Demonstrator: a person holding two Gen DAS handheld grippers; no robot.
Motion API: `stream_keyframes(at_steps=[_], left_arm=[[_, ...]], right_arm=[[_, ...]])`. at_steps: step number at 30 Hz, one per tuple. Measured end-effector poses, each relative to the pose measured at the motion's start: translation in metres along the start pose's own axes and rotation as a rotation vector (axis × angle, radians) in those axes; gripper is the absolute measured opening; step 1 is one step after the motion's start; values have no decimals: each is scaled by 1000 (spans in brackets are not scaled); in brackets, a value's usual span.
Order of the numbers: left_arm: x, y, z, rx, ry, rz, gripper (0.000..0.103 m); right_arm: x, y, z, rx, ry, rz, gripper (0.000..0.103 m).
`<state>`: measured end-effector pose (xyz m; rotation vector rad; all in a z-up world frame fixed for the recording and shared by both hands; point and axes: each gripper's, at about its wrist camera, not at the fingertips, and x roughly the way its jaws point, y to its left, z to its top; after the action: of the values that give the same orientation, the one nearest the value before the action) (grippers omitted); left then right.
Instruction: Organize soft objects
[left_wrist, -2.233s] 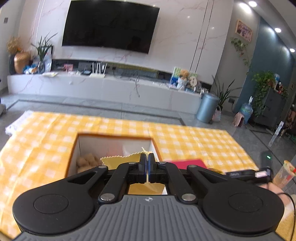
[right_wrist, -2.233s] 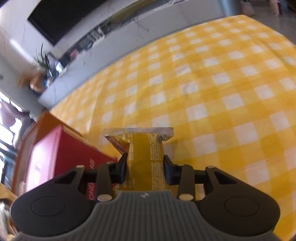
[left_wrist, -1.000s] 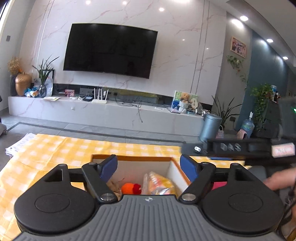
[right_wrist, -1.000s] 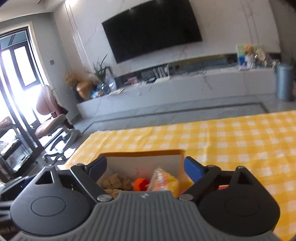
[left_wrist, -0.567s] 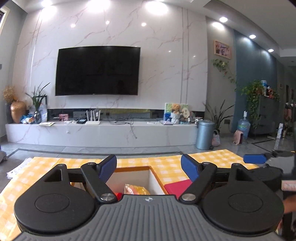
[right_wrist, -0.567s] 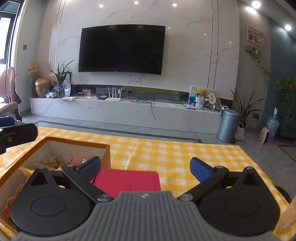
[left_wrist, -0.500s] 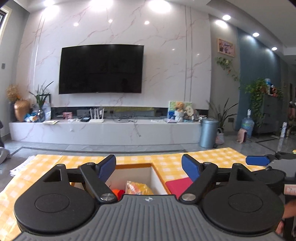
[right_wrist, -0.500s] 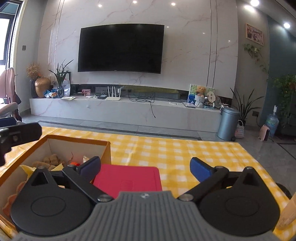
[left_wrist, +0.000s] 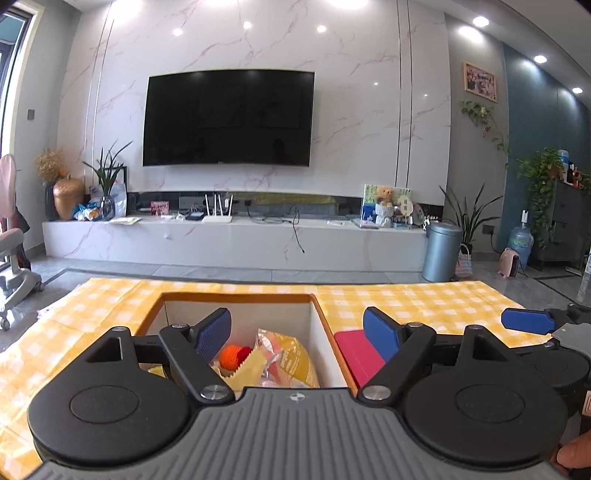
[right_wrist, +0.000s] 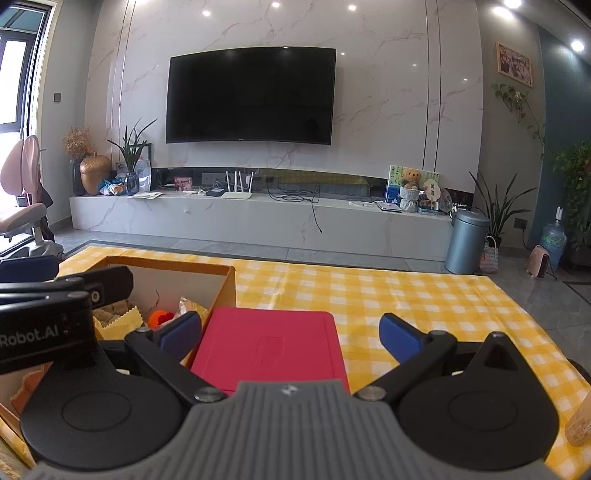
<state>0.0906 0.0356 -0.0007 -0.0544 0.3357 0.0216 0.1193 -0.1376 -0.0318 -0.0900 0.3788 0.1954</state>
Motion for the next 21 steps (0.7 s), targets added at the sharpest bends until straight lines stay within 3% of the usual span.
stream_keyframes(at_steps=[21], left_arm=[[5,-3,-6,29,59,34,95]], right_arm=[[6,7,-9,-52,36,-16,100]])
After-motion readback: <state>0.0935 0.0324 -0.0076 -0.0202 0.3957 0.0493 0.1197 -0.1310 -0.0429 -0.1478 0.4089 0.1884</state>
